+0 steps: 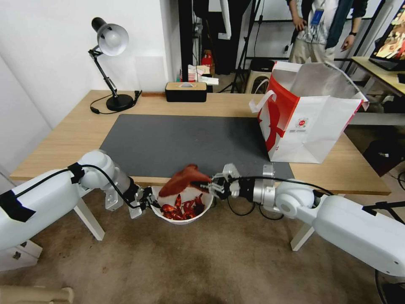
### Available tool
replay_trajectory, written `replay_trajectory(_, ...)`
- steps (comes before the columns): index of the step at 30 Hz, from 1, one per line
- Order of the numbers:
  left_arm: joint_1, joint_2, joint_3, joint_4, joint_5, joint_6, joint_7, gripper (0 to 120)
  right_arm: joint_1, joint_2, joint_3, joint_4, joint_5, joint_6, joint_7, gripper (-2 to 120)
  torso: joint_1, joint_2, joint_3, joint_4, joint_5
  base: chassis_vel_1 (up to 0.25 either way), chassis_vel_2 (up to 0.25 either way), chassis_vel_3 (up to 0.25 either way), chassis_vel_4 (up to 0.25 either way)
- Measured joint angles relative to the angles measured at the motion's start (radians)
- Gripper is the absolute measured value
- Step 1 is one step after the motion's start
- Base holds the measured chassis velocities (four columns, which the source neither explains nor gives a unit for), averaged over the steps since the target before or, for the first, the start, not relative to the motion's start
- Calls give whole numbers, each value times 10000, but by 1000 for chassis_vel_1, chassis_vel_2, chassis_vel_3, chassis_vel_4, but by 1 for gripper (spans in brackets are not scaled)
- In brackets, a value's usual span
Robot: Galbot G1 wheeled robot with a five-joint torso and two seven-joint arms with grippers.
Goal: Sweep shrimp from table into container with towel, then put container into takeout bag.
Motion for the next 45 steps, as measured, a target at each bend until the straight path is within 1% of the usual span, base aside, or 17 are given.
replay_trajectory(4, 126, 80, -116, -140, 3, 12, 0, 0, -67, 221, 459, 257, 797, 0, 659, 4, 1, -1, 0, -1, -1, 0, 0, 0, 0)
replay_trajectory(7, 163, 117, -147, -188, 3, 21, 0, 0, -68, 369, 609, 284, 884, 52, 998, 4, 0, -1, 0, -1, -1, 0, 0, 0, 0)
replay_trajectory(8, 221, 191, -201, -227, 3, 24, 0, 0, -41, 603, 775, 271, 833, 194, 1679, 4, 1, -2, 0, 0, 0, 0, 0, 0, 0)
replay_trajectory(9, 304, 272, -295, -291, 3, 23, 0, 0, 52, 924, 945, 187, 592, 280, 3275, 4, 1, -1, 0, 1, -3, 0, 0, 0, 0)
replay_trajectory(10, 304, 272, -295, -291, 3, 23, 0, 0, 52, 924, 945, 187, 592, 280, 3275, 4, 1, -1, 0, 1, -3, 0, 0, 0, 0)
replay_trajectory(11, 403, 361, -396, -341, 4, 13, 0, 0, 142, 1198, 1032, 89, 356, 176, 4939, 4, 1, -2, 0, 2, 0, 0, 0, 0, 0)
replay_trajectory(12, 497, 403, -494, -356, 3, -16, -1, 0, 184, 1359, 1038, -20, 121, -12, 6094, 4, 1, -2, 0, 3, 0, 0, 0, 0, 0)
replay_trajectory(13, 497, 403, -494, -356, 3, -16, -1, 0, 184, 1359, 1038, -20, 121, -12, 6094, 4, 1, -2, 0, 3, 0, 0, 0, 0, 0)
replay_trajectory(15, 656, 456, -675, -375, 4, -82, -2, 0, 238, 1524, 1035, -340, -169, -361, 7701, 4, 0, -2, 0, 1, 0, 0, 0, 0, 0)
replay_trajectory(16, 656, 456, -675, -375, 4, -82, -2, 0, 238, 1524, 1035, -340, -169, -361, 7701, 4, 0, -2, 0, 1, 0, 0, 0, 0, 0)
replay_trajectory(18, 831, 512, -857, -476, 7, -120, -2, 0, 287, 1624, 1031, -667, -197, -545, 8610, 4, 1, -2, 0, -1, -1, 0, 0, 0, 0)
replay_trajectory(27, 1177, 730, -1240, -719, 5, -198, -4, 0, 302, 1949, 819, -1359, -419, -676, 9273, 4, 1, -2, 1, 0, 0, 0, 0, 0, 0)
replay_trajectory(34, 1383, 850, -1395, -812, 1, -238, -7, 0, 569, 2163, 717, -1676, 119, -923, 10054, 28, -1, -2, -1, 3, 0, 0, 0, 0, 0)
replay_trajectory(36, 1398, 858, -1405, -852, 0, -239, -7, 0, 612, 2093, 700, -1648, 211, -1004, 10064, 39, -1, -2, -1, 0, -1, 0, 0, 0, 0)
replay_trajectory(41, 1402, 858, -1408, -866, -1, -236, -7, 0, 611, 2012, 625, -1488, 331, -1175, 10061, 53, -1, -1, -1, -1, 0, 0, 0, 0, 0)
replay_trajectory(44, 1393, 860, -1417, -864, -1, -236, -5, 0, 571, 1981, 517, -1423, 330, -1265, 10043, 67, -1, -2, -1, 1, 0, 0, 0, 0, 0)
replay_trajectory(45, 1393, 860, -1417, -864, -1, -236, -5, 0, 571, 1981, 517, -1423, 330, -1265, 10043, 67, -1, -2, -1, 1, 0, 0, 0, 0, 0)
